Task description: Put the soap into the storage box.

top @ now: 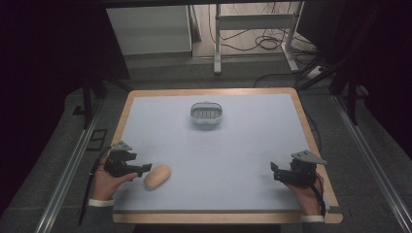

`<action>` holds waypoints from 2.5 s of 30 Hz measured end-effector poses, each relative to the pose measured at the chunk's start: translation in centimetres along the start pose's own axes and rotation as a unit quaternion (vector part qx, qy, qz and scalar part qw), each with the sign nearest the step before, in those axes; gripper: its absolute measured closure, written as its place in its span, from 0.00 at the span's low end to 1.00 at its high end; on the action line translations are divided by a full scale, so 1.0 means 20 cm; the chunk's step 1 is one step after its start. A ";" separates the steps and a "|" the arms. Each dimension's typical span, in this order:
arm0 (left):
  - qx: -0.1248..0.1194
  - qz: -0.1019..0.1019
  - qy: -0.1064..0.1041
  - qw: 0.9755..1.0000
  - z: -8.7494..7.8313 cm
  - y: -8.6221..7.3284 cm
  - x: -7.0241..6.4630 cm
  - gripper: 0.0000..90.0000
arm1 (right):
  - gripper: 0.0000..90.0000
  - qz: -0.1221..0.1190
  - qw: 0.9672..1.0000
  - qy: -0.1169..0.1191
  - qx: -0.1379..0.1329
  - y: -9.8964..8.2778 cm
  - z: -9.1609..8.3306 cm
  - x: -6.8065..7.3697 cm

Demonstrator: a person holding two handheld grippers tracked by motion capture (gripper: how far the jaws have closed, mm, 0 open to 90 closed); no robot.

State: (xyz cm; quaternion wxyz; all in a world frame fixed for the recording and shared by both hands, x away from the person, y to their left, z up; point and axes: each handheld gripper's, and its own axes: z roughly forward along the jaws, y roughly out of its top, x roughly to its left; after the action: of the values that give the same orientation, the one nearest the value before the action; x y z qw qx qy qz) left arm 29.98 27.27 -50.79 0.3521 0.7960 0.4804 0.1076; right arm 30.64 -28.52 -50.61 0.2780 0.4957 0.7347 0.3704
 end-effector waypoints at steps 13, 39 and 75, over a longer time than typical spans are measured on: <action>0.008 0.008 0.001 1.000 0.01 0.00 0.00 0.19 | 0.07 0.003 1.000 0.014 -0.015 -0.01 -0.02 -0.01; 0.011 0.011 0.015 1.000 -0.03 0.02 0.00 0.19 | 0.07 0.006 1.000 0.015 -0.015 -0.03 -0.01 -0.02; 0.121 0.077 -0.026 0.989 0.02 0.14 -0.16 0.20 | 0.07 0.006 1.000 0.007 -0.018 -0.02 -0.06 -0.01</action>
State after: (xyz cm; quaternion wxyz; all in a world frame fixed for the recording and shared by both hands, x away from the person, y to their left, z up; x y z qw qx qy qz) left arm 30.40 23.54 -48.64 0.2558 0.8701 0.4178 0.0546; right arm 29.66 -29.17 -50.31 0.2794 0.4922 0.7270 0.3889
